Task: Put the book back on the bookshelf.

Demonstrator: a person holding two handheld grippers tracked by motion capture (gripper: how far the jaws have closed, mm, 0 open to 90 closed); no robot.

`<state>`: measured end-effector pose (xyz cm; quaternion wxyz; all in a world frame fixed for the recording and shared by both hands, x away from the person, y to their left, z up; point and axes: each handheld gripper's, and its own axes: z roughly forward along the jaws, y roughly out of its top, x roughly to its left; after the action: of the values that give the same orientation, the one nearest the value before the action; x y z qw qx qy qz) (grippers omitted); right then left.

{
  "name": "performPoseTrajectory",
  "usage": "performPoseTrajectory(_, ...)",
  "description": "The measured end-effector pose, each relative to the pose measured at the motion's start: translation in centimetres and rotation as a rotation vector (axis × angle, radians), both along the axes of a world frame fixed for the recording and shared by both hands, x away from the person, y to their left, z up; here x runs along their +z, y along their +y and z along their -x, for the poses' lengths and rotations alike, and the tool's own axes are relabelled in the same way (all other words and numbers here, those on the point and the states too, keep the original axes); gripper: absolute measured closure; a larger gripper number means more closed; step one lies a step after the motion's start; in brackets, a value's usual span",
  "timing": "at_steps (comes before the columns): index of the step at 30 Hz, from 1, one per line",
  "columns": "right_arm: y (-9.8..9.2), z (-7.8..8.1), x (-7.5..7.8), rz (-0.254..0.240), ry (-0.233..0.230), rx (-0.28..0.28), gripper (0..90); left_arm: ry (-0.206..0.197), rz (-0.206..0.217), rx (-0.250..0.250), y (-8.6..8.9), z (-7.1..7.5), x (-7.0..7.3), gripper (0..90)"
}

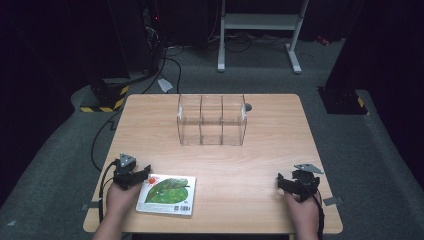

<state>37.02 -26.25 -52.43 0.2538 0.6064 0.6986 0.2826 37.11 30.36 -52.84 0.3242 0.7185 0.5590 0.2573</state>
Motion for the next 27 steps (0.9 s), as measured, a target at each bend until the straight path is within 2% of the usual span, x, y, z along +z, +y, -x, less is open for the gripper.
performPoseTrajectory(17,0.0,0.0,0.0,0.001,-0.001,0.002,10.4,-0.001,0.001,-0.008,0.0,0.1,0.0,35.5)
performPoseTrajectory(18,0.0,0.0,0.0,0.0,-0.001,0.002,10.5,0.008,-0.002,-0.013,0.0,0.1,0.1,35.5)
performPoseTrajectory(23,0.0,0.1,0.0,-0.003,-0.002,0.012,11.1,0.025,-0.002,0.025,0.1,0.3,0.4,38.9)
performPoseTrajectory(24,-0.1,0.2,0.0,0.0,-0.003,0.015,12.2,0.023,-0.005,0.028,0.1,0.4,0.5,38.8)
performPoseTrajectory(26,-0.1,0.4,0.2,0.0,-0.008,0.017,21.1,0.01,0.007,0.027,0.1,0.6,1.2,38.3)
performPoseTrajectory(27,-0.3,0.6,0.3,-0.019,-0.006,0.019,22.2,-0.007,0.018,0.021,-0.1,0.9,2.0,37.8)
